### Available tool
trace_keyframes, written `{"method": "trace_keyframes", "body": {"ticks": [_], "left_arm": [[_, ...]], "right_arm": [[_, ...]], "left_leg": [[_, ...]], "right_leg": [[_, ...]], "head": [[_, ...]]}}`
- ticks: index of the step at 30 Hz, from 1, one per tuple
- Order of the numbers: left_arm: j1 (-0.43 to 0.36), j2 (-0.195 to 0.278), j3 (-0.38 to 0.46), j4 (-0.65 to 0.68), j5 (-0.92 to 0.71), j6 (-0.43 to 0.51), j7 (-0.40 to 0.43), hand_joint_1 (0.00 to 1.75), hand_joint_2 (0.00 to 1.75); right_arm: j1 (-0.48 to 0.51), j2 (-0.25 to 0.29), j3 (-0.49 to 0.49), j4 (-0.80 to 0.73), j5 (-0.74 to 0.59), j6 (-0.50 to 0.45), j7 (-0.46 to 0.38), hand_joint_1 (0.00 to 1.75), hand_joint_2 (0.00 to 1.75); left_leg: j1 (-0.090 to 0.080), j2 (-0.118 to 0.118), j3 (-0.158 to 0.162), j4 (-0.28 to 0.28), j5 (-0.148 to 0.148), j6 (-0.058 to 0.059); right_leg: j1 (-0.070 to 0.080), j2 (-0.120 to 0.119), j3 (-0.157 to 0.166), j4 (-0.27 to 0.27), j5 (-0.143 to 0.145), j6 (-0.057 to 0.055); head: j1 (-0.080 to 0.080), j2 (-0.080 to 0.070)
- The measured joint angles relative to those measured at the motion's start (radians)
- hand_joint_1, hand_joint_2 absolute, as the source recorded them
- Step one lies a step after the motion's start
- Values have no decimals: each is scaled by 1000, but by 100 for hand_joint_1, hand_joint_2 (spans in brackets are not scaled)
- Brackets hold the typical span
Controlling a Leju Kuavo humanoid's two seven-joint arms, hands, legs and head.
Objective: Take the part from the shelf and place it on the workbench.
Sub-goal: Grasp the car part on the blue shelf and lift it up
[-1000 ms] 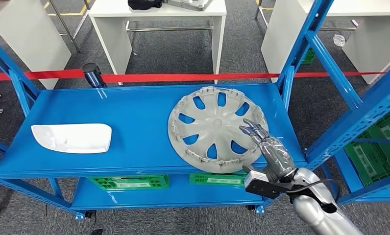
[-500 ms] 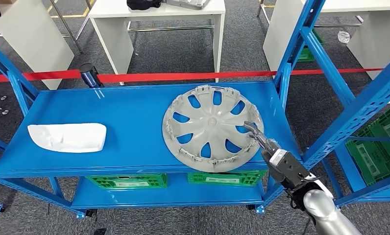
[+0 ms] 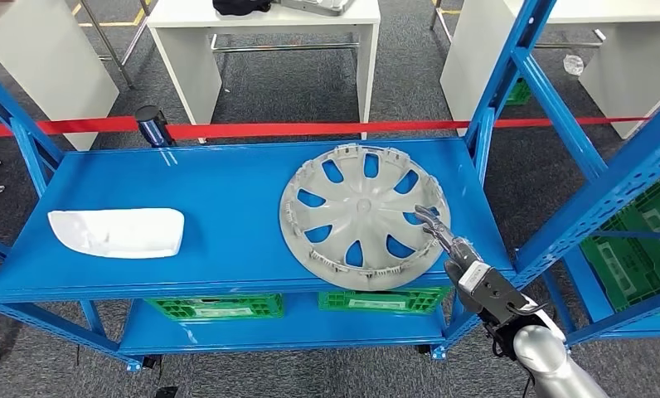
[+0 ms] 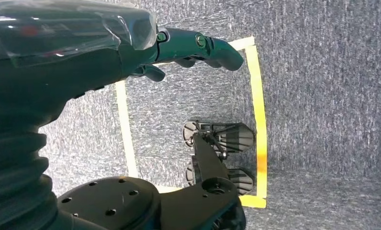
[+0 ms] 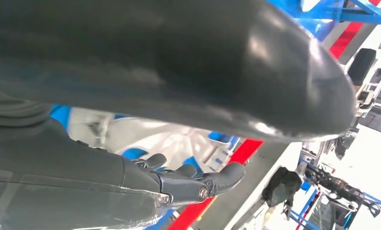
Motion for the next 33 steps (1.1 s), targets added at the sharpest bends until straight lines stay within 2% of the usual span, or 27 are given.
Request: {"method": "trace_keyframes", "body": {"ticks": [1,3,4,5,6,8,9,10,11,13,15,16,19,20,21,22,24,25,26,28,30,31,33], "left_arm": [[0,-1,0,0,0,0,0,0,175],[-1,-2,0,0,0,0,0,0,175],[0,-3,0,0,0,0,1,0,175],[0,-4,0,0,1,1,4,0,131],[0,-4,0,0,3,4,8,0,87],[0,-7,0,0,12,13,19,0,0],[0,-8,0,0,15,19,25,0,0],[0,-9,0,0,17,24,33,0,0],[0,-9,0,0,17,27,41,0,0],[0,-9,0,0,18,31,56,0,0],[0,-10,0,0,18,35,65,0,0],[0,-10,0,0,18,36,67,0,0],[1,-9,0,0,18,39,72,0,0],[2,-9,0,0,19,40,73,0,0],[2,-10,0,0,19,42,74,0,0],[2,-10,0,0,19,45,74,0,0],[1,-8,-1,0,20,49,74,0,0],[0,-7,-2,0,20,49,74,0,0],[-1,-5,-4,0,19,47,74,0,0],[-3,-3,-8,1,20,47,74,0,0],[-4,-4,-11,1,21,50,74,0,0],[-4,-4,-12,1,21,52,74,0,0],[-5,-7,-14,1,21,53,73,0,0]], "right_arm": [[0,-1,-2,-1,0,0,0,0,0],[3,-3,-4,-1,0,0,0,0,0],[6,-4,-4,0,0,0,0,0,0],[8,-4,-5,0,0,1,0,0,0],[10,-4,-5,0,0,2,0,0,0],[10,-4,-8,1,-3,7,0,0,0],[10,-5,-9,1,-6,9,0,0,0],[10,-6,-10,1,-9,12,0,0,0],[10,-6,-11,1,-13,14,1,0,0],[11,-7,-12,1,-21,17,5,0,0],[11,-7,-13,1,-29,18,8,0,0],[11,-7,-13,1,-32,18,9,0,44],[11,-7,-12,1,-36,18,14,0,175],[11,-7,-11,2,-35,19,17,0,175],[10,-7,-10,2,-31,18,21,0,175],[10,-7,-9,2,-20,14,25,0,175],[6,-8,-7,3,32,-7,36,0,175],[3,-10,-5,3,69,-23,43,0,175],[-1,-12,-3,3,110,-40,49,0,175],[-7,-18,6,4,186,-70,57,0,175],[-10,-29,16,4,244,-94,60,0,175],[-13,-36,20,4,268,-103,60,0,175],[-18,-47,28,5,304,-114,62,0,175]], "left_leg": [[3,1,5,-9,6,3],[1,1,5,-11,9,7],[0,1,4,-11,9,7],[-1,1,4,-9,9,7],[-1,0,3,-8,8,6],[0,-1,3,0,4,2],[-3,-2,1,6,1,-3],[-5,-3,-1,11,-3,-7],[-7,-3,-3,14,-5,-11],[-7,-3,-6,18,-6,-18],[-4,-2,-18,39,-22,-29],[-1,-2,-35,75,-45,-36],[11,-2,-123,267,-135,-53],[13,-2,-142,305,-143,-55],[15,-2,-143,305,-132,-55],[15,-2,-122,263,-104,-53],[13,-3,-48,120,-42,-43],[10,-3,-19,62,-24,-37],[6,-3,-4,30,-18,-32],[0,-2,-2,17,-17,-24],[4,-1,7,0,-6,-12],[6,-1,11,-9,1,-5],[7,0,14,-17,7,2]], "right_leg": [[1,-1,-19,41,-21,-2],[0,-1,-80,172,-75,-6],[-1,-2,-107,228,-92,-4],[-1,-2,-120,253,-95,2],[-2,-2,-115,240,-83,9],[-4,-6,-48,102,-28,26],[-4,-8,-15,35,-5,26],[-4,-9,10,-14,10,21],[-2,-9,19,-31,14,13],[-2,-6,18,-29,17,-4],[-6,-6,18,-31,21,-13],[-9,-6,18,-32,22,-18],[-7,-6,16,-32,23,-22],[-7,-6,15,-32,23,-22],[-7,-5,16,-32,23,-22],[-6,-5,17,-32,23,-22],[-5,-4,19,-32,23,-21],[-4,-3,18,-32,24,-19],[-4,-3,16,-32,25,-16],[-4,-3,13,-36,28,-5],[-5,-4,7,-26,22,3],[-4,-5,-7,2,6,3],[-3,-5,-63,121,-46,-4]], "head": [[1,0],[2,0],[3,0],[3,0],[3,0],[3,0],[3,0],[3,0],[2,0],[2,0],[1,0],[0,0],[-3,0],[-3,0],[-3,0],[-3,0],[-3,0],[-3,0],[-3,0],[-3,0],[-2,0],[-1,0],[2,0]]}}
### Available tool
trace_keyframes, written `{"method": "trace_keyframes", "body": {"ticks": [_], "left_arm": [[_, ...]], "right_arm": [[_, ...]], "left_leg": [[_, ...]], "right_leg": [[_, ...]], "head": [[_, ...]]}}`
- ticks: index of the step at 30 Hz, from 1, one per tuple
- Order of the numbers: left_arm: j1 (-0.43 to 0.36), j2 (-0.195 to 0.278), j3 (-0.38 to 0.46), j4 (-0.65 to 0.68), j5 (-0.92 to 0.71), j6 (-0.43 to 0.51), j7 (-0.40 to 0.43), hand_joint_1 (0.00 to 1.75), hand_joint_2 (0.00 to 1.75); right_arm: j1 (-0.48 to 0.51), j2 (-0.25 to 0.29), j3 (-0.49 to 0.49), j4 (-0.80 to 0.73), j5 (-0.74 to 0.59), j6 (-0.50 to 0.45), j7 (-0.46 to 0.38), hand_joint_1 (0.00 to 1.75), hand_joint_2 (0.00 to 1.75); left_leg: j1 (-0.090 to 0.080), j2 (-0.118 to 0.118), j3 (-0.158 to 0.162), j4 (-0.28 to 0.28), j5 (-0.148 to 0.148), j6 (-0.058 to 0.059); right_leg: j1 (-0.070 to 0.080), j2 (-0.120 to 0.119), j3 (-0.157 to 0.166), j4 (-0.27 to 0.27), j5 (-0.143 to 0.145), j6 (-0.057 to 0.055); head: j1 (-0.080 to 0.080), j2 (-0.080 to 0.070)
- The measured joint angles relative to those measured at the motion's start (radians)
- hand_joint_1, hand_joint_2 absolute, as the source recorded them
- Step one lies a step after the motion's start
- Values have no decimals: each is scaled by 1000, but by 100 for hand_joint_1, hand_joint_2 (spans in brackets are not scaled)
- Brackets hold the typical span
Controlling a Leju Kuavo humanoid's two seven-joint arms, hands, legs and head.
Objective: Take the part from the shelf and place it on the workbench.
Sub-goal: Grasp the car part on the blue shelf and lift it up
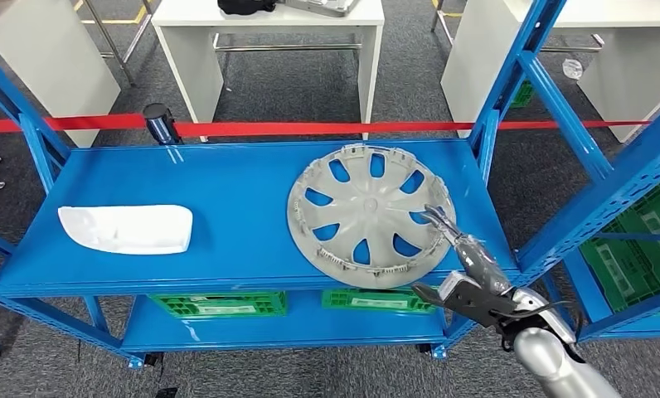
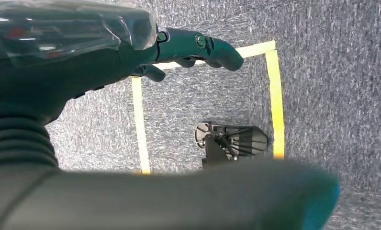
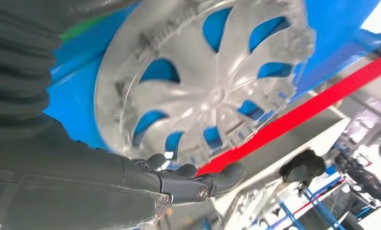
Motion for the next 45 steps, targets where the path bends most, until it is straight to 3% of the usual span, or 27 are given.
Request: {"method": "trace_keyframes", "body": {"ticks": [2,3,4,6,7,9,11,13,16,17,18,19,21,23,26,28,29,31,33,34,35,37,39,42,44,45], "left_arm": [[0,-2,-2,0,0,0,0,0,0],[0,-2,-3,0,0,0,0,0,0],[0,-4,-5,0,0,0,0,0,0],[0,-5,-8,0,0,-4,0,0,0],[0,-5,-9,0,0,-9,2,0,0],[-1,-1,-11,0,0,-22,7,0,0],[-1,3,-13,0,1,-31,11,0,0],[-2,6,-14,0,5,-33,11,0,0],[-4,8,-14,0,10,-33,10,0,0],[-3,9,-14,0,10,-33,10,0,0],[-3,9,-14,0,10,-34,10,0,0],[-3,9,-15,0,10,-34,9,0,0],[-4,10,-14,0,10,-35,9,0,0],[-6,13,-14,0,10,-36,9,0,0],[-9,16,-15,0,10,-40,9,0,0],[-10,15,-15,0,10,-43,9,0,0],[-11,15,-15,0,10,-44,8,0,0],[-12,14,-15,0,9,-45,8,0,0],[-12,14,-15,0,9,-45,8,0,0],[-12,13,-15,0,9,-45,8,0,0],[-12,12,-15,0,9,-45,8,0,0],[-12,11,-15,0,9,-45,8,0,0],[-12,12,-15,0,8,-45,8,0,0],[-13,12,-16,0,2,-45,6,0,0],[-14,11,-18,0,-4,-45,5,0,0],[-14,11,-19,0,-6,-44,5,0,0]], "right_arm": [[-1,-7,10,2,19,-4,3,0,175],[-1,-9,15,4,23,-4,4,0,175],[-1,-11,19,5,25,-4,6,0,175],[-5,-15,25,6,32,-5,8,0,175],[-8,-17,27,6,38,-5,8,0,175],[-15,-18,34,6,56,-7,9,0,175],[-20,-19,42,7,76,-11,9,0,175],[-29,-23,50,7,96,-17,10,0,175],[-40,-32,65,8,133,-21,13,0,175],[-42,-35,71,8,145,-21,15,0,175],[-42,-38,77,9,154,-21,17,0,175],[-42,-40,82,10,159,-21,19,0,175],[-45,-44,90,10,168,-20,21,0,175],[-52,-48,97,10,183,-15,24,0,175],[-64,-59,121,10,221,-2,26,0,175],[-73,-70,139,10,243,-3,22,0,175],[-79,-77,148,10,252,-7,20,0,175],[-87,-87,170,10,264,-15,16,0,175],[-86,-92,190,12,270,-19,14,0,175],[-86,-93,199,12,272,-20,14,0,175],[-87,-95,205,13,273,-21,14,0,175],[-92,-98,213,13,277,-27,14,0,175],[-94,-100,223,13,287,-36,15,0,175],[-94,-98,245,17,322,-60,19,0,175],[-95,-94,264,22,345,-79,23,0,175],[-96,-89,274,26,354,-87,25,0,175]], "left_leg": [[-1,0,-2,1,1,1],[-1,0,-2,1,0,1],[-1,-1,-2,3,0,0],[-2,-2,-3,11,-5,-7],[-3,-3,-7,18,-9,-12],[-6,-2,-15,30,-15,-22],[-4,-2,-19,35,-18,-29],[0,-1,-35,68,-42,-41],[8,-1,-120,250,-132,-56],[10,-1,-146,305,-150,-58],[11,-1,-157,326,-148,-58],[11,-2,-147,306,-129,-56],[9,-2,-80,174,-63,-45],[3,-1,-23,62,-29,-33],[-4,0,-10,30,-26,-22],[-1,0,0,12,-12,-11],[1,1,5,3,-6,-6],[1,2,3,0,-1,-1],[1,1,1,1,-1,-1],[1,0,1,2,-2,-2],[2,0,1,5,-4,-4],[1,-2,-4,19,-12,-14],[-2,-2,-12,35,-21,-25],[1,-1,-17,42,-26,-35],[5,-1,-38,88,-57,-45],[7,-1,-62,139,-86,-50]], "right_leg": [[-1,0,-56,118,-38,1],[-2,0,-62,130,-35,7],[-3,-1,-48,100,-19,16],[-6,-4,19,-39,33,31],[-6,-5,49,-100,54,30],[-2,-5,72,-151,70,17],[-1,-3,71,-150,73,3],[-5,-2,72,-152,75,-7],[-5,-3,71,-152,76,-15],[-4,-3,70,-152,76,-15],[-3,-3,71,-152,76,-15],[-2,-3,71,-152,76,-15],[-1,-1,74,-152,76,-15],[2,1,72,-152,77,-12],[2,0,70,-155,82,1],[1,-2,59,-137,70,6],[2,-2,42,-100,50,4],[2,-3,-18,29,-5,-2],[0,-3,-61,122,-32,3],[-2,-3,-58,114,-23,11],[-5,-4,-35,66,-1,21],[-7,-5,34,-70,49,33],[-7,-4,68,-140,69,24],[-5,-1,68,-142,70,3],[-9,-1,70,-144,71,-6],[-9,-1,71,-144,71,-9]], "head": [[1,0],[1,0],[1,0],[2,0],[2,0],[3,0],[3,0],[0,0],[-4,0],[-4,0],[-4,0],[-4,0],[-4,0],[-4,0],[-4,0],[-3,0],[-2,0],[-1,0],[-1,0],[0,0],[0,0],[0,0],[0,0],[0,0],[-2,0],[-3,0]]}}
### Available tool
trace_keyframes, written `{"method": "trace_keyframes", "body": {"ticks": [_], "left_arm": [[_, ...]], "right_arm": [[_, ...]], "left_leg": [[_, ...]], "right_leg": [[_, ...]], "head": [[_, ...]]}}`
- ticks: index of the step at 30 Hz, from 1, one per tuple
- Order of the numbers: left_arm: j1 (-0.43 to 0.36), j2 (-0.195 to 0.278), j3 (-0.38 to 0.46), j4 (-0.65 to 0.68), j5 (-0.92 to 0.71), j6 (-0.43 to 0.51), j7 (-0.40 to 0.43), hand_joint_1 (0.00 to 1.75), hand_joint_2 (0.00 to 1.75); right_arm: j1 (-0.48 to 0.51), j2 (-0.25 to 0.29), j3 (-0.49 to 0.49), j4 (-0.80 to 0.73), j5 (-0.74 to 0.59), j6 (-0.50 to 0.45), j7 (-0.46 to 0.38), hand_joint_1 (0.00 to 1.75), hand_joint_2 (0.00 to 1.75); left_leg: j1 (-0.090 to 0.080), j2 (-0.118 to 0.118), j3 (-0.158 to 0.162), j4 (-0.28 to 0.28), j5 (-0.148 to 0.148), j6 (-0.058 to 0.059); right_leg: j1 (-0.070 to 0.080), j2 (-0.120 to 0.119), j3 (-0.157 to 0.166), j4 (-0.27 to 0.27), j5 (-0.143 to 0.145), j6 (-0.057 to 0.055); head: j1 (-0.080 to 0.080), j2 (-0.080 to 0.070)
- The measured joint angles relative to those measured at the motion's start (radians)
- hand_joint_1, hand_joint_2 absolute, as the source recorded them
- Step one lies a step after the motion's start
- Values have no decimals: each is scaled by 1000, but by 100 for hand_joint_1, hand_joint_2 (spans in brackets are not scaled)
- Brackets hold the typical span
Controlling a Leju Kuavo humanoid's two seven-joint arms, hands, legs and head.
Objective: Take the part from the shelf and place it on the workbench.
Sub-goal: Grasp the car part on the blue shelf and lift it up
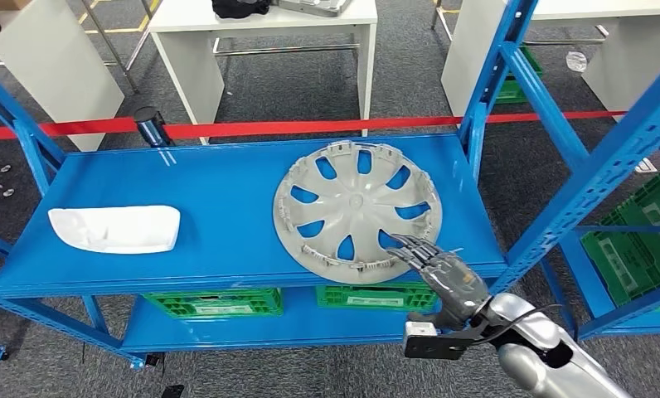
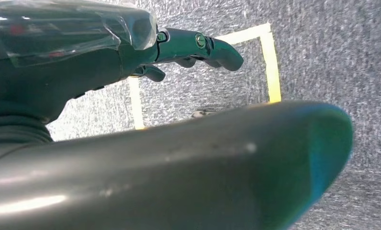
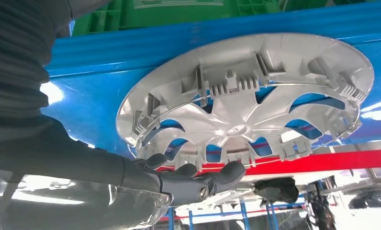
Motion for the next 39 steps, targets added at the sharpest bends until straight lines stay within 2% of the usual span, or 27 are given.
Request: {"method": "trace_keyframes", "body": {"ticks": [2,3,4,5,7,8,9,11,12,14,15,17,18,19,20,22,23,24,27,29,30,32,33,34,35,37,39], "left_arm": [[-1,0,-4,0,-3,1,0,0,0],[-1,-1,-6,0,-4,2,0,0,0],[-1,-1,-8,0,-5,2,0,0,0],[-1,-2,-10,0,-7,2,0,0,0],[-2,-1,-13,0,-12,3,0,0,0],[-4,0,-14,0,-15,4,0,0,0],[-6,0,-15,0,-17,5,0,0,0],[-9,0,-17,0,-19,7,0,0,0],[-10,0,-18,0,-20,8,1,0,0],[-11,-1,-19,0,-22,8,1,0,0],[-12,-3,-20,0,-23,8,1,0,0],[-12,-5,-20,0,-25,8,1,0,0],[-12,-6,-20,0,-25,7,1,0,0],[-12,-7,-20,0,-25,5,1,0,0],[-12,-8,-20,0,-26,2,1,0,0],[-12,-10,-20,0,-26,-7,1,0,0],[-12,-10,-20,0,-26,-12,1,0,0],[-12,-10,-20,0,-26,-15,-1,0,0],[-10,-12,-20,0,-28,-13,-13,0,0],[-10,-14,-20,0,-32,-16,-19,0,0],[-9,-15,-20,0,-34,-18,-21,0,0],[-9,-16,-21,0,-36,-26,-23,0,0],[-8,-17,-21,1,-36,-29,-23,0,0],[-7,-17,-21,1,-36,-31,-24,0,0],[-6,-17,-21,2,-37,-33,-24,0,0],[-6,-17,-21,3,-37,-34,-24,0,0],[-7,-16,-21,4,-37,-34,-25,0,0]], "right_arm": [[1,12,23,13,13,-9,4,0,175],[1,18,36,22,20,-11,6,0,175],[2,25,48,30,25,-14,8,0,175],[2,32,59,39,29,-17,12,0,175],[2,47,75,52,38,-25,21,0,175],[2,55,82,59,43,-29,26,0,175],[3,62,89,65,48,-33,30,0,175],[3,77,101,77,57,-41,37,0,175],[4,83,106,83,61,-46,40,0,175],[3,95,113,95,68,-58,42,0,175],[2,101,115,102,71,-65,43,0,175],[-1,116,119,119,78,-78,44,0,175],[-1,124,121,127,80,-82,44,0,175],[-1,132,124,134,82,-86,44,0,175],[-2,139,127,139,83,-89,44,0,175],[-8,152,129,148,84,-100,43,0,175],[-15,161,129,152,82,-109,43,0,175],[-22,171,130,156,79,-121,41,0,175],[-37,207,130,166,62,-167,38,0,175],[-45,234,128,169,53,-195,38,0,175],[-50,248,127,171,50,-203,38,0,175],[-60,272,124,173,48,-213,38,0,175],[-63,281,124,174,48,-214,39,0,175],[-66,289,123,177,48,-215,39,0,175],[-69,295,123,178,48,-216,39,0,175],[-76,305,121,180,48,-216,39,0,175],[-83,313,117,181,48,-217,39,0,175]], "left_leg": [[3,0,-63,131,-56,-6],[4,0,-85,173,-66,-7],[4,0,-90,181,-57,-5],[4,0,-75,147,-31,-2],[1,-1,-7,11,32,12],[-3,-1,21,-47,51,19],[-8,0,38,-82,57,24],[-15,1,43,-98,57,28],[-13,1,46,-104,61,31],[-9,2,55,-120,72,40],[-7,3,58,-126,77,44],[-10,4,56,-126,79,47],[-11,4,54,-125,79,47],[-12,3,53,-123,79,46],[-12,2,52,-120,78,46],[-12,0,50,-113,74,41],[-14,0,48,-107,72,37],[-15,0,44,-103,70,33],[-16,0,36,-97,68,22],[-12,0,21,-67,46,12],[-9,0,1,-24,22,5],[-4,0,-62,108,-37,-5],[-2,0,-90,164,-55,-8],[-1,0,-105,190,-54,-8],[-1,0,-101,177,-36,-6],[-3,-1,-42,53,32,5],[-9,-1,16,-62,68,18]], "right_leg": [[2,0,-1,0,0,-3],[3,0,-2,0,0,-4],[5,0,-2,0,1,-4],[6,1,-1,0,1,-5],[8,3,0,0,1,-5],[9,4,0,0,2,-4],[9,4,-2,0,3,-2],[9,3,-4,-2,5,6],[8,2,-6,-1,5,11],[10,1,-22,31,-14,13],[11,0,-44,76,-37,10],[11,-1,-102,206,-92,3],[11,-1,-124,255,-107,4],[11,-1,-129,269,-107,8],[11,-1,-114,242,-92,16],[9,-3,-46,108,-43,28],[10,-2,-17,49,-25,27],[10,-2,0,14,-16,21],[14,1,3,4,-11,2],[9,2,4,3,-9,-7],[6,2,5,2,-8,-11],[8,2,4,2,-8,-14],[9,2,4,2,-8,-15],[10,2,4,2,-9,-15],[11,2,5,2,-9,-15],[13,4,7,2,-9,-15],[18,6,6,2,-8,-13]], "head": [[-1,0],[-2,0],[-2,0],[-2,0],[-1,0],[-1,0],[-1,0],[-1,0],[-1,0],[0,0],[2,0],[3,0],[3,0],[3,0],[3,0],[3,0],[3,0],[3,0],[2,0],[1,0],[0,0],[-2,0],[-2,0],[-2,0],[-2,0],[-2,0],[-2,0]]}}
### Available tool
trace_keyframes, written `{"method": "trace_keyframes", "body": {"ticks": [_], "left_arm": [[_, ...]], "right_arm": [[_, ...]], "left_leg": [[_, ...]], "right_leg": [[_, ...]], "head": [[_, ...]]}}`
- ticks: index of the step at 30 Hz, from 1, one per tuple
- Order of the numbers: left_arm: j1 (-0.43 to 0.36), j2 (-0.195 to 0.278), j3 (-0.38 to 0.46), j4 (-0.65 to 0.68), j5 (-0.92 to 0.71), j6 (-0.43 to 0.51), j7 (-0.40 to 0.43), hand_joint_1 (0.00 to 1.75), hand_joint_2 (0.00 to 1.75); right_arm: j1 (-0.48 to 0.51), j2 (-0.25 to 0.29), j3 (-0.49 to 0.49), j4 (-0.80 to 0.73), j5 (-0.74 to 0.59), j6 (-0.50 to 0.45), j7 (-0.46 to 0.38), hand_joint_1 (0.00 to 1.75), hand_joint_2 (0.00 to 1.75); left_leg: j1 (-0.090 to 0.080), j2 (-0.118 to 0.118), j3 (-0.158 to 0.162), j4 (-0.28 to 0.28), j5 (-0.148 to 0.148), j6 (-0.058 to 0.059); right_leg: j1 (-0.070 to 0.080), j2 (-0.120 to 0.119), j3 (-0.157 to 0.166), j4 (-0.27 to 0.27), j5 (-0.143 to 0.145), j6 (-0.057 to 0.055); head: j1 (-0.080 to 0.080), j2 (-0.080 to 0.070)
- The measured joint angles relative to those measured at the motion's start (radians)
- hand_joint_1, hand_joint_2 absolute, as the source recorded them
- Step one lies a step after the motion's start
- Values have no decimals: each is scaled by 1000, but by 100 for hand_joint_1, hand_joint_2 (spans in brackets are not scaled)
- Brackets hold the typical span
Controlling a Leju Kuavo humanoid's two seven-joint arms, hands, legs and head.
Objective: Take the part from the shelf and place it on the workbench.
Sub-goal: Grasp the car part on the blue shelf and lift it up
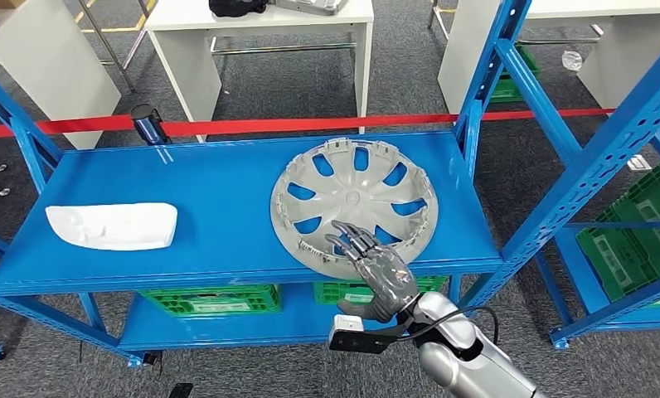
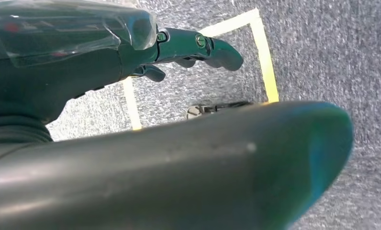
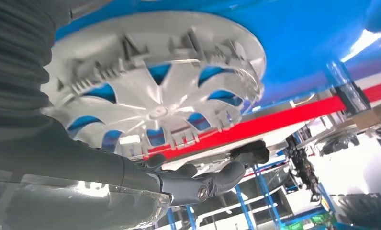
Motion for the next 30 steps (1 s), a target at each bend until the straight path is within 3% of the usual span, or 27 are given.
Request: {"method": "trace_keyframes", "body": {"ticks": [5,6,8,10,11,13,14,16,20,22,24,25,26,27,30], "left_arm": [[3,1,0,2,-1,-3,-4,0,0],[2,0,0,2,-1,-4,-6,0,0],[2,-1,0,2,-1,-4,-8,0,0],[3,-2,0,3,-1,-4,-9,0,0],[3,-3,0,3,0,-4,-10,0,0],[3,-6,1,3,0,-4,-10,0,0],[3,-7,1,3,0,-5,-11,0,0],[3,-7,1,4,1,-7,-12,0,0],[5,-5,2,5,2,-11,-14,0,0],[4,-5,2,5,2,-11,-14,0,0],[5,-5,2,5,2,-11,-13,0,0],[7,-5,2,5,2,-11,-12,0,0],[7,-5,2,5,2,-11,-11,0,0],[8,-5,2,5,2,-11,-10,0,0],[8,-2,2,5,1,-11,-8,0,0]], "right_arm": [[-6,11,-10,4,-7,-14,0,0,175],[-8,11,-13,5,-10,-17,0,0,175],[-12,12,-17,11,-14,-22,0,0,175],[-13,12,-18,22,-15,-19,0,0,175],[-13,12,-18,29,-15,-16,0,0,175],[-15,11,-18,42,-11,-5,-2,0,175],[-18,11,-16,48,-7,1,-3,0,175],[-23,11,-11,63,0,14,-4,0,175],[-43,8,0,109,8,23,-4,0,175],[-61,8,3,133,13,22,-3,0,175],[-74,8,5,153,15,20,-2,0,175],[-78,8,5,163,15,20,0,0,175],[-82,7,6,172,15,19,1,0,175],[-87,7,5,180,15,19,3,0,175],[-111,7,3,199,16,17,6,0,175]], "left_leg": [[-2,2,25,-51,12,18],[1,3,29,-59,17,22],[3,4,28,-64,21,27],[3,3,26,-62,21,27],[4,2,26,-61,21,27],[5,0,25,-55,18,22],[3,0,23,-49,14,17],[-1,0,17,-38,9,8],[4,0,4,-18,-4,-9],[8,1,-35,64,-52,-20],[12,1,-98,195,-108,-28],[14,1,-120,239,-119,-29],[14,1,-126,249,-112,-28],[14,1,-113,220,-88,-26],[10,-1,-17,28,-4,-11]], "right_leg": [[2,-2,-14,15,-8,13],[3,-2,-31,51,-26,13],[2,-3,-89,174,-79,8],[0,-3,-134,269,-106,13],[-2,-4,-133,267,-99,20],[-8,-6,-77,153,-49,39],[-9,-8,-43,85,-27,43],[-9,-8,-5,9,-4,35],[-10,-5,-4,1,1,12],[-13,-5,-3,0,3,5],[-12,-5,-4,0,2,2],[-12,-5,-4,0,2,2],[-11,-5,-4,0,2,2],[-11,-4,-3,0,2,2],[-8,0,-2,0,2,4]], "head": [[1,0],[2,0],[4,0],[4,0],[4,0],[4,0],[4,0],[4,0],[3,0],[0,0],[-2,0],[-2,0],[-2,0],[-2,0],[-1,0]]}}
